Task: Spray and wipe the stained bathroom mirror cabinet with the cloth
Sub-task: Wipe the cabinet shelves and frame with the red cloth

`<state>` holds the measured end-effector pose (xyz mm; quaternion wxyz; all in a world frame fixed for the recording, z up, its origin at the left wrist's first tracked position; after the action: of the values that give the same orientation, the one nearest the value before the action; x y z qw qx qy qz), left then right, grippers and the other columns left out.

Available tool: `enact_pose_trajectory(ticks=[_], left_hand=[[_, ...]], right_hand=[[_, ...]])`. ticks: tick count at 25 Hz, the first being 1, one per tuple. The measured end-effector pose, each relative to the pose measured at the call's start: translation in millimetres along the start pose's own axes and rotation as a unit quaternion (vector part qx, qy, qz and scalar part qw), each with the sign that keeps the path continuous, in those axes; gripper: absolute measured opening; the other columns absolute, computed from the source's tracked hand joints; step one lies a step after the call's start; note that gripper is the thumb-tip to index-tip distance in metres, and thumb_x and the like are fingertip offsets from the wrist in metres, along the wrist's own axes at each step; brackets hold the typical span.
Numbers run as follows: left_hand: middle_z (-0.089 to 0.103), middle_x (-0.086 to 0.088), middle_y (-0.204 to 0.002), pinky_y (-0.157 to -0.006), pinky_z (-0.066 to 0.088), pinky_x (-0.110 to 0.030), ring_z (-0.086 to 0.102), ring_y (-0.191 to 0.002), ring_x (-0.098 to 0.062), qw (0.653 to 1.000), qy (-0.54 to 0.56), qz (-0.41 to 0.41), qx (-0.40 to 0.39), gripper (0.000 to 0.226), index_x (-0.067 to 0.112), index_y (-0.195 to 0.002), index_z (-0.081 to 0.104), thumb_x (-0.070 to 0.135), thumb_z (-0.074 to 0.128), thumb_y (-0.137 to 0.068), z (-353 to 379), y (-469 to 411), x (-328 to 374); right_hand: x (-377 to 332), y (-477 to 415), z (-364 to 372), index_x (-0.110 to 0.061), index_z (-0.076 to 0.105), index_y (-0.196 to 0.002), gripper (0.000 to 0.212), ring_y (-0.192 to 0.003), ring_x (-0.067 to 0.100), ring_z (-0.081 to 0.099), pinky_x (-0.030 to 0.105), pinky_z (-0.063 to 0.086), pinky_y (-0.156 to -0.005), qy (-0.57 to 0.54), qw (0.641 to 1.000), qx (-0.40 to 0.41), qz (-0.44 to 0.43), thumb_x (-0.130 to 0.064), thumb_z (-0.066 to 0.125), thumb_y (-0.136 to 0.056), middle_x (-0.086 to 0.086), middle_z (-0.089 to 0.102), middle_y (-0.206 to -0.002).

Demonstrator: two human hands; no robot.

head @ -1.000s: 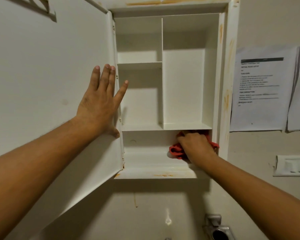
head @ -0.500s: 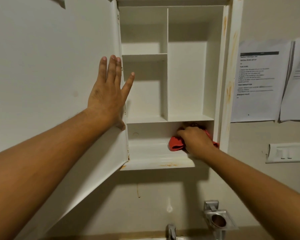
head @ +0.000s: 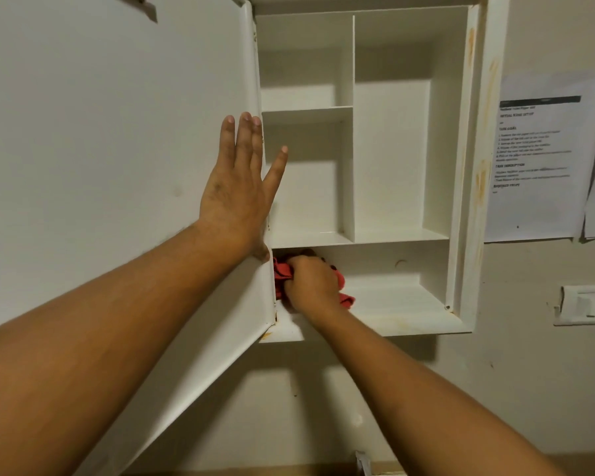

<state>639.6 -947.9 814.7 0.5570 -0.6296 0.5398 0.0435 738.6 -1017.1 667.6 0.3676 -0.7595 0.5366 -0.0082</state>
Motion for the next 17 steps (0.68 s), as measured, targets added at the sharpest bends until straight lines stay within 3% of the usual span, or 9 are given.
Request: enact_pose_trajectory(ticks=[3,6,10,12,15,17], left_hand=[[-0.018,-0.042,-0.160,-0.122,0.000,-0.066,-0.015,-0.151,-0.057,1.000,0.001,-0.001,-0.001,0.163,0.009,-0.157,-0.026,0.107,0.043,-0.048,1,0,1],[-0.019,-0.041,-0.160,-0.122,0.000,-0.065,-0.016,-0.151,-0.056,1.000,-0.002,-0.005,0.003,0.164,0.008,-0.157,-0.027,0.108,0.041,-0.046,1,-2,-2],[-0.021,-0.040,-0.160,-0.122,0.000,-0.065,-0.018,-0.151,-0.055,1.000,-0.004,0.001,-0.006,0.163,0.008,-0.157,-0.027,0.108,0.040,-0.047,0,-1,-1],[-0.021,-0.040,-0.160,-0.122,0.000,-0.065,-0.019,-0.150,-0.055,1.000,-0.001,-0.001,-0.013,0.162,0.009,-0.157,-0.027,0.108,0.041,-0.048,1,-1,0],[-0.022,-0.039,-0.160,-0.122,0.000,-0.065,-0.019,-0.151,-0.055,1.000,-0.001,-0.003,-0.012,0.163,0.009,-0.157,-0.028,0.108,0.040,-0.047,2,-2,-1],[-0.021,-0.039,-0.160,-0.122,0.001,-0.065,-0.019,-0.151,-0.054,1.000,-0.006,-0.005,-0.012,0.164,0.009,-0.157,-0.028,0.109,0.040,-0.046,1,-3,0]], right_hand=[[-18,0,19,-0.015,0.071,-0.093,0.012,-0.079,0.025,0.060,0.040,0.054,-0.074,0.062,0.992,-0.033,-0.107,-0.010,0.061,-0.088,0.001,0.057,-0.081],[-25,5,23,-0.016,0.068,-0.091,0.007,-0.078,0.022,0.054,0.037,0.049,-0.072,0.129,0.970,-0.101,-0.178,-0.013,0.065,-0.085,0.001,0.050,-0.089],[-13,3,9,-0.019,0.060,-0.087,0.006,-0.075,0.021,0.059,0.035,0.051,-0.069,0.169,0.945,-0.195,-0.200,-0.023,0.061,-0.091,-0.001,0.056,-0.085],[23,-3,-11,-0.020,0.061,-0.081,0.017,-0.068,0.019,0.060,0.035,0.053,-0.069,0.248,0.936,-0.193,-0.155,-0.034,0.060,-0.091,-0.002,0.061,-0.078],[50,-5,-35,-0.020,0.061,-0.079,0.030,-0.066,0.017,0.055,0.035,0.045,-0.068,0.372,0.913,-0.128,-0.113,-0.046,0.059,-0.093,-0.005,0.059,-0.075],[37,-5,-30,-0.018,0.063,-0.091,0.022,-0.076,0.023,0.059,0.035,0.042,-0.069,0.289,0.945,-0.091,-0.122,-0.040,0.063,-0.094,-0.002,0.061,-0.085]])
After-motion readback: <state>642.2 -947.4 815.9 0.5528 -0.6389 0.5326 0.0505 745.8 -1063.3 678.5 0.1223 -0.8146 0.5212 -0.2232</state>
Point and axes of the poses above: each hand's wrist, its own y-axis away from the middle knuckle, its own z-axis out of the palm, x = y × z, the point moved 10 cm from there along -y, towards the middle knuckle
